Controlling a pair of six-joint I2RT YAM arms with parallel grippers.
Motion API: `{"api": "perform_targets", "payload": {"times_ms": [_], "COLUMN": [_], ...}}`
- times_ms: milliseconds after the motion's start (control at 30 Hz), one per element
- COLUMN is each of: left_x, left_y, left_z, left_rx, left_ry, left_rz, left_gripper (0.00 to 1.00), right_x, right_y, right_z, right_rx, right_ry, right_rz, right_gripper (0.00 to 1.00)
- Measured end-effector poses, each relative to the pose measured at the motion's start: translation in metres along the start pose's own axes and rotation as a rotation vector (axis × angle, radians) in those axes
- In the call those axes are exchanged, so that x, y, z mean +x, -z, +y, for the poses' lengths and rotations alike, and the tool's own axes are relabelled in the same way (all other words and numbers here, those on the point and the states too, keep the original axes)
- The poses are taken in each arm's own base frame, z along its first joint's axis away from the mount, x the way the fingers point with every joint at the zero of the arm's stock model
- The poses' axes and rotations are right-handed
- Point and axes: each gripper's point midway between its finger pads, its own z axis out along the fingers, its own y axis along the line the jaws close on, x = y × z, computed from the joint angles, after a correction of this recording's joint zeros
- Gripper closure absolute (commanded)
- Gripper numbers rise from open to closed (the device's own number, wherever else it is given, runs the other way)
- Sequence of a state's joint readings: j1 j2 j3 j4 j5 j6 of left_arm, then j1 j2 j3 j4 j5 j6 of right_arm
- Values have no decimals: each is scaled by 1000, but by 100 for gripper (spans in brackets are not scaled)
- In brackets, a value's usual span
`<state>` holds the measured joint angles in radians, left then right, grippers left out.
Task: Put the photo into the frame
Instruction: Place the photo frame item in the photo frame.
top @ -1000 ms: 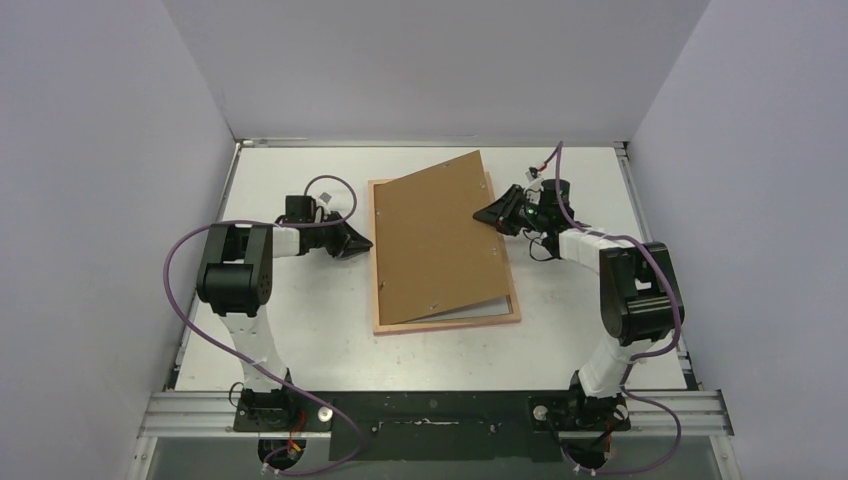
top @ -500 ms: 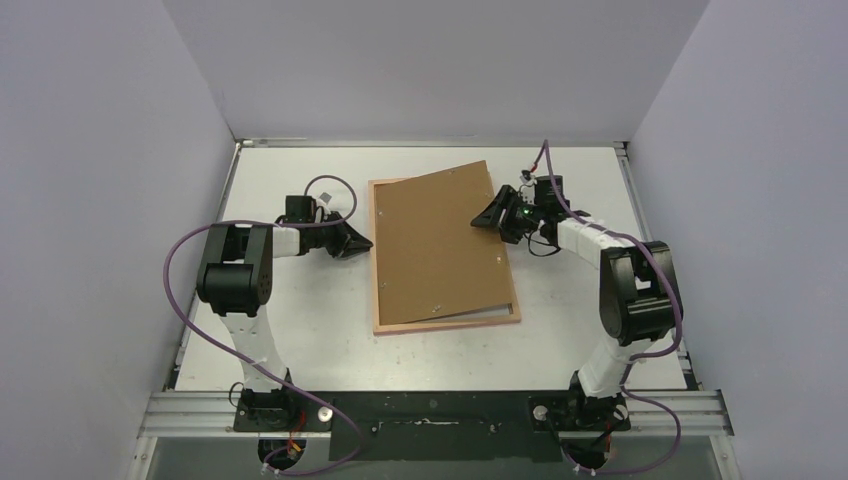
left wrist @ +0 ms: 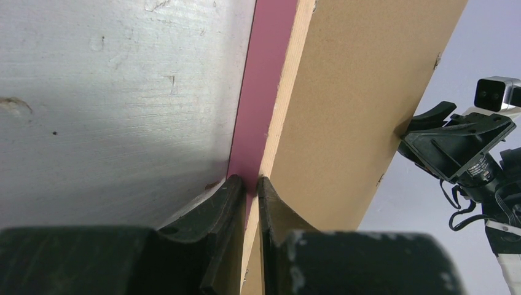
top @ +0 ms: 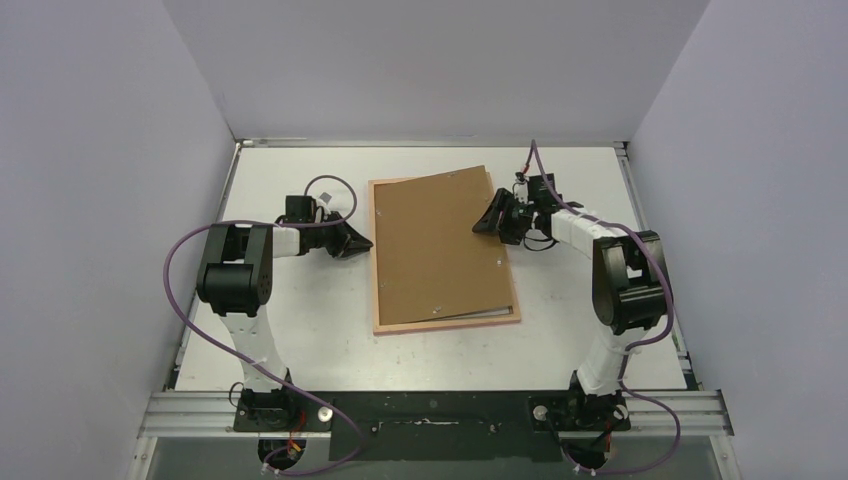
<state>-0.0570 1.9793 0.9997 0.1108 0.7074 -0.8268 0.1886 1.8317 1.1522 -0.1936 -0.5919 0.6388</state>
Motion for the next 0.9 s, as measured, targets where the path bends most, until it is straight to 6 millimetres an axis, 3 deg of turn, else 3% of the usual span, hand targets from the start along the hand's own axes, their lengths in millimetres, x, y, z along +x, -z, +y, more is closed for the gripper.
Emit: {"api": "perform_targets", "payload": {"times_ms": [300,500,900], "left_x": [0,0,0], "left_y": [0,0,0], "left_z": [0,0,0], "left_rx": [0,0,0], "left_ry": [0,0,0], "left_rz": [0,0,0], "left_gripper": [90,90,89], "right_x": [-4,-17,-22], "right_y": [4,13,22], "right_z": [-3,-4,-19], "right_rx": [64,138,249], "right_ry": [40,99,144], "right_rz": [5,-9,-11], "right_gripper": [41,35,34]}}
